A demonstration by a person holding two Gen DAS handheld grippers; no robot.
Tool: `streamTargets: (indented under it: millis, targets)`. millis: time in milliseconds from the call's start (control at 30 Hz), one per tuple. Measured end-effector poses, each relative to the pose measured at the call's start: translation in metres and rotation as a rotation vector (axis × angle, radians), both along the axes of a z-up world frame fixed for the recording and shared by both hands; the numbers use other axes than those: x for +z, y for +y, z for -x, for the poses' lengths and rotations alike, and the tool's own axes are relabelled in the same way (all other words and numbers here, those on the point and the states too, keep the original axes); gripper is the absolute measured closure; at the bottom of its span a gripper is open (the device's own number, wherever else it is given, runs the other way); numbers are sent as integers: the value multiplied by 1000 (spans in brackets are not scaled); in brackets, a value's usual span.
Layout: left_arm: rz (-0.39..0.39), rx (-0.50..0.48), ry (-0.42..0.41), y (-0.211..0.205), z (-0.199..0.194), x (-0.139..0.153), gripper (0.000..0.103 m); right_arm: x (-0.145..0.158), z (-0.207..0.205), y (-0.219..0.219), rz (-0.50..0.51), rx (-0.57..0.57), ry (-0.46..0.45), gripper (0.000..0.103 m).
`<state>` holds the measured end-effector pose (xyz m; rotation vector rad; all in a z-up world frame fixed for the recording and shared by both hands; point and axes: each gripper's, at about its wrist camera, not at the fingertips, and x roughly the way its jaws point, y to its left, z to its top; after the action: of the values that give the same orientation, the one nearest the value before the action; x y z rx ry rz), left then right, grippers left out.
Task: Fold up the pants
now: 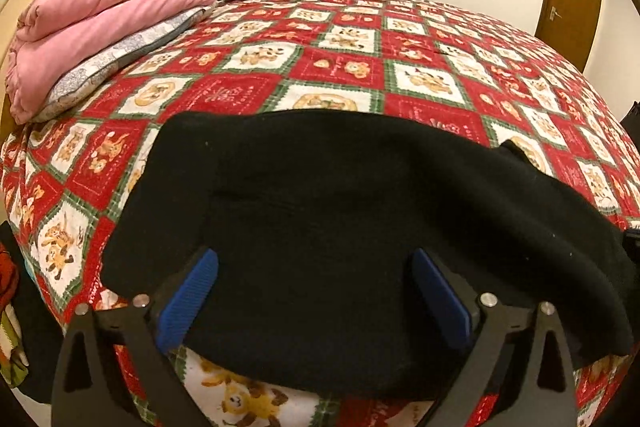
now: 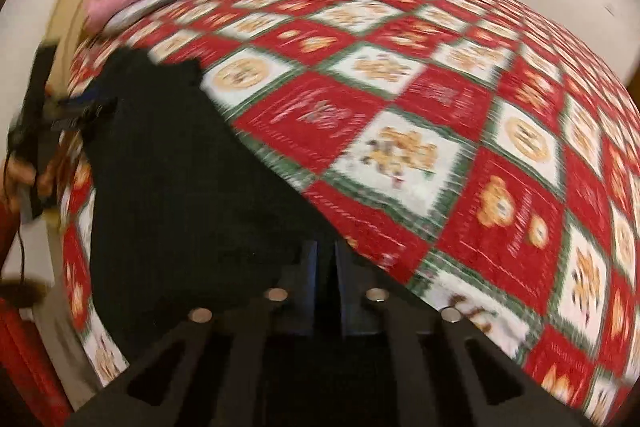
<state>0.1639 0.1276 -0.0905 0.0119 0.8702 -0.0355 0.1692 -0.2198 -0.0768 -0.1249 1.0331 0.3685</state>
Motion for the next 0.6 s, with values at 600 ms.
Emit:
streamTargets:
  millis: [600]
  targets:
    - [-5,-199,-67,-48,27,30,1,61,93,-121,-472,-539,-238,70]
